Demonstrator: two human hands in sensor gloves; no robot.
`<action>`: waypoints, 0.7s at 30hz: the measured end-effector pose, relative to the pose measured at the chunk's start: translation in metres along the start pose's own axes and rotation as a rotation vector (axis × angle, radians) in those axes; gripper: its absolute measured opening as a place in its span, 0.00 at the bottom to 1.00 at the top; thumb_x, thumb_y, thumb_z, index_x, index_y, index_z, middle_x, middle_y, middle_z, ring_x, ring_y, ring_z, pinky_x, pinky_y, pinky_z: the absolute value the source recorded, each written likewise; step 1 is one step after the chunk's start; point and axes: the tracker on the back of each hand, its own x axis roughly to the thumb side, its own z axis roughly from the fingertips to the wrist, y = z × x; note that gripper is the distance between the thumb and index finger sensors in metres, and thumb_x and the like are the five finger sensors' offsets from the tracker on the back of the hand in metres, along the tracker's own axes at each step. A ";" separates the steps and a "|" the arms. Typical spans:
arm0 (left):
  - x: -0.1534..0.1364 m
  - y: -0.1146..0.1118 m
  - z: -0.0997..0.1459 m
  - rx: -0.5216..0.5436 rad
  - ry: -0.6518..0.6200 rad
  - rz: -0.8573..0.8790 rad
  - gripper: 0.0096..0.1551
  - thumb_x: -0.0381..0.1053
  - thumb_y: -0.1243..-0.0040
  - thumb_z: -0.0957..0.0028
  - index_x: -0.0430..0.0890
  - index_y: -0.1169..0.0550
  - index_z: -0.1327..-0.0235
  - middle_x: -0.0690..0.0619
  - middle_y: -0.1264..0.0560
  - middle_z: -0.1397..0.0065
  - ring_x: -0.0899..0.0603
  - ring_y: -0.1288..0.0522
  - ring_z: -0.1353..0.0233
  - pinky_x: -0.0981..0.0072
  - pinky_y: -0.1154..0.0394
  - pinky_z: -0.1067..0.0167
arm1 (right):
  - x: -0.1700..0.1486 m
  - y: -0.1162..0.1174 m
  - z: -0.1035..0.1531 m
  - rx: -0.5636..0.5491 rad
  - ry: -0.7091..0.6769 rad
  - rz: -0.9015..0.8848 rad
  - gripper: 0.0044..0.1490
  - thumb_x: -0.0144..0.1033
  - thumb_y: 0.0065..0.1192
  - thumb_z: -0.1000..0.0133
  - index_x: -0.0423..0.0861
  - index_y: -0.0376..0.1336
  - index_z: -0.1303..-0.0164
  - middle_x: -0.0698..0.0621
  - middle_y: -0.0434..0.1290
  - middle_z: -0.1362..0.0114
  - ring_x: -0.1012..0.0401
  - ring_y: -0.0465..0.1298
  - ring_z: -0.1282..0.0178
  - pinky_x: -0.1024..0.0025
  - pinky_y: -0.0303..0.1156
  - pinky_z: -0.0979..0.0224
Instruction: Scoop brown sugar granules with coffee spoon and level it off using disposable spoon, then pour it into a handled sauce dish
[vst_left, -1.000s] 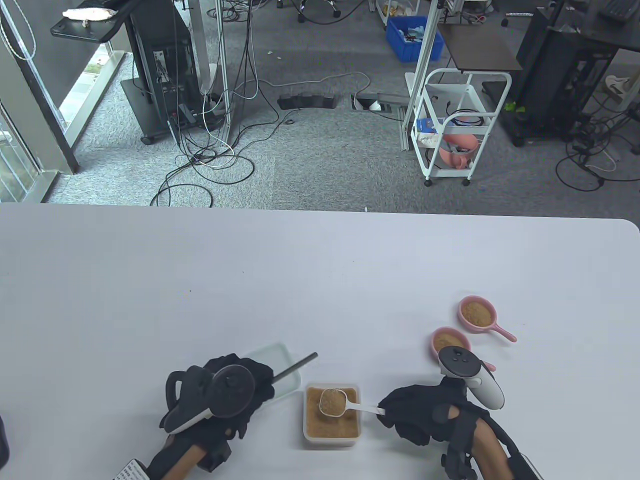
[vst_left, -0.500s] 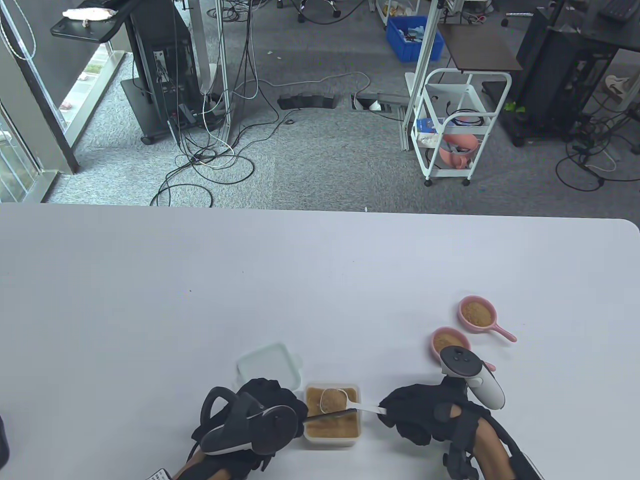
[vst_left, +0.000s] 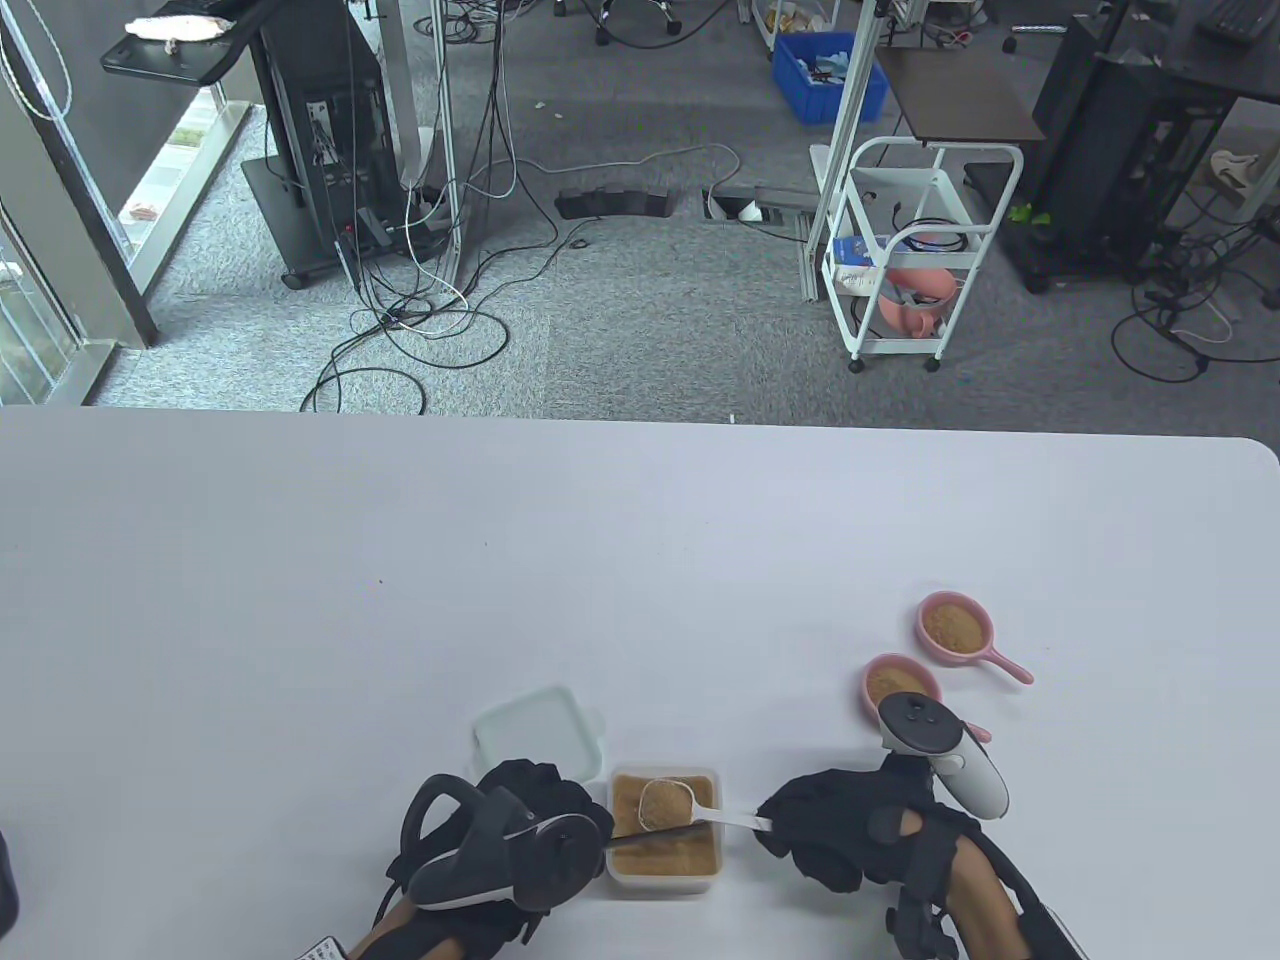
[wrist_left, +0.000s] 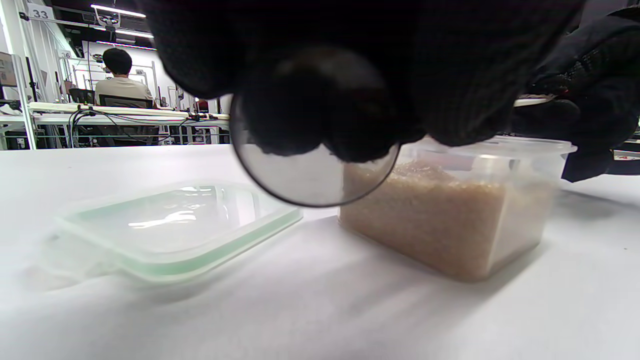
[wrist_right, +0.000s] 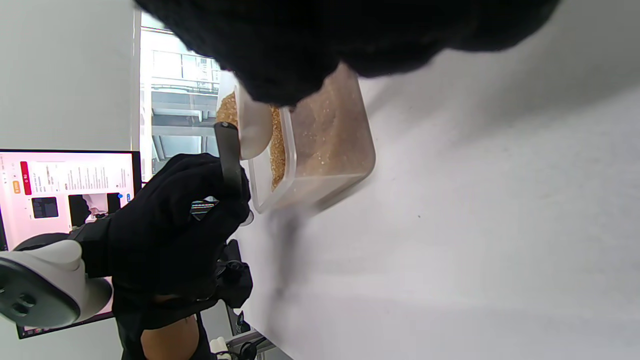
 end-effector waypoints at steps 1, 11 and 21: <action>0.000 0.000 0.000 0.001 0.001 -0.002 0.22 0.64 0.32 0.55 0.65 0.16 0.47 0.65 0.16 0.43 0.52 0.15 0.38 0.51 0.26 0.27 | 0.000 0.000 0.000 0.001 0.000 -0.001 0.28 0.42 0.61 0.42 0.38 0.71 0.39 0.54 0.81 0.63 0.56 0.79 0.74 0.48 0.73 0.48; 0.000 0.001 -0.001 -0.007 0.007 -0.006 0.22 0.64 0.32 0.55 0.65 0.16 0.47 0.65 0.16 0.43 0.52 0.15 0.39 0.51 0.26 0.28 | 0.000 0.001 -0.001 0.008 0.001 0.004 0.28 0.42 0.61 0.42 0.38 0.71 0.39 0.54 0.81 0.63 0.56 0.79 0.74 0.48 0.73 0.48; -0.001 0.001 -0.001 -0.006 0.017 -0.009 0.22 0.64 0.32 0.55 0.65 0.16 0.47 0.65 0.16 0.43 0.52 0.15 0.39 0.51 0.26 0.28 | 0.000 0.001 -0.002 0.015 0.001 0.007 0.28 0.42 0.61 0.42 0.38 0.71 0.39 0.54 0.81 0.63 0.56 0.79 0.74 0.48 0.73 0.48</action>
